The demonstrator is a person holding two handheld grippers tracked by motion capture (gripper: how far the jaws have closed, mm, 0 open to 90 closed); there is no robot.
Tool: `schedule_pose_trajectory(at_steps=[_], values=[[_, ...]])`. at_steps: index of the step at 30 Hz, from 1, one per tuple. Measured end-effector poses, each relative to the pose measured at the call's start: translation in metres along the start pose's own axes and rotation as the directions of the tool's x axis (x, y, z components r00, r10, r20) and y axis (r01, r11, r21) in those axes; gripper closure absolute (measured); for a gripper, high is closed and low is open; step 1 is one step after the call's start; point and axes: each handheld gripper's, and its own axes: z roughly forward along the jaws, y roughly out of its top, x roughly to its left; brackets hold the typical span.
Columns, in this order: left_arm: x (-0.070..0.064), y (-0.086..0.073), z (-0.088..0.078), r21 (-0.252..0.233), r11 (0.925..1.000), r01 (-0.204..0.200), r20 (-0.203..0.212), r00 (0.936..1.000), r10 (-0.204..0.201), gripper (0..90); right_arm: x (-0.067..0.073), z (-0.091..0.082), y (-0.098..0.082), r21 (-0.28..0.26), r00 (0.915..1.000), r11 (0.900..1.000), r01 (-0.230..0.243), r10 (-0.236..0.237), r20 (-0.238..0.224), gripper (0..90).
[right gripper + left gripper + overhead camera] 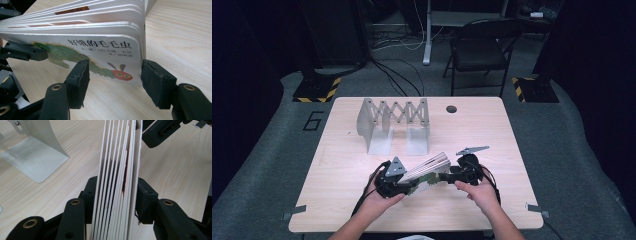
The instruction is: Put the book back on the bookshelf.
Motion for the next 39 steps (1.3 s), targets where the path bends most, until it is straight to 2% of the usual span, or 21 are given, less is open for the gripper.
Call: schedule_pose_trajectory(at_steps=[2, 7, 9, 14, 16, 18, 26, 33, 34, 36, 39], values=[[0.0, 0.0, 0.001, 0.001, 1.0, 0.001, 0.0, 1.0, -0.001, 59.7, -0.001, 0.001, 0.0, -0.009, 0.9999, 1.0, 0.012, -0.012, -0.001, 39.7], [-0.001, 0.001, 0.001, 0.004, 0.9999, -0.01, 0.004, 0.9999, 0.01, 63.9, -0.002, -0.001, 0.0, -0.003, 0.9999, 1.0, -0.014, 0.014, -0.004, 39.7], [-0.003, 0.0, 0.0, 0.003, 0.9999, -0.012, 0.01, 0.9999, 0.012, 66.5, -0.004, -0.001, -0.001, -0.011, 1.0, 1.0, -0.008, 0.008, -0.003, 39.7], [-0.012, 0.001, -0.001, 0.028, 0.9976, -0.063, 0.035, 0.9975, 0.062, 72.2, -0.003, 0.0, -0.001, -0.002, 1.0, 1.0, 0.002, -0.002, -0.005, 39.4], [-0.016, 0.002, -0.002, 0.034, 0.9953, -0.091, 0.03, 0.9955, 0.09, 74.5, -0.002, 0.001, 0.0, 0.007, 0.9999, 1.0, 0.015, -0.015, 0.001, 39.1], [-0.018, 0.002, -0.003, 0.046, 0.9944, -0.095, 0.034, 0.995, 0.094, 75.0, -0.002, 0.001, 0.0, 0.011, 0.9997, 1.0, 0.026, -0.026, -0.002, 39.2], [-0.016, -0.002, -0.01, 0.059, 0.9963, -0.062, 0.039, 0.9974, 0.06, 75.5, 0.006, 0.006, 0.004, 0.032, 0.9985, 0.998, 0.054, -0.053, -0.011, 39.2], [-0.013, -0.004, -0.017, 0.061, 0.9957, -0.069, 0.016, 0.9975, 0.068, 75.7, 0.006, 0.01, 0.007, 0.036, 0.9974, 0.997, 0.069, -0.069, -0.022, 38.9], [-0.012, -0.004, -0.018, 0.061, 0.9962, -0.063, 0.021, 0.9979, 0.061, 75.7, 0.006, 0.011, 0.007, 0.034, 0.9967, 0.996, 0.079, -0.078, -0.02, 38.8], [-0.009, -0.005, -0.023, 0.055, 0.9968, -0.059, 0.002, 0.9983, 0.059, 75.7, 0.006, 0.012, 0.007, 0.038, 0.996, 0.995, 0.087, -0.087, -0.02, 38.6], [-0.005, -0.007, -0.028, 0.048, 0.9984, -0.031, -0.006, 0.9995, 0.032, 75.7, 0.006, 0.013, 0.007, 0.043, 0.996, 0.995, 0.088, -0.088, -0.015, 38.5]])
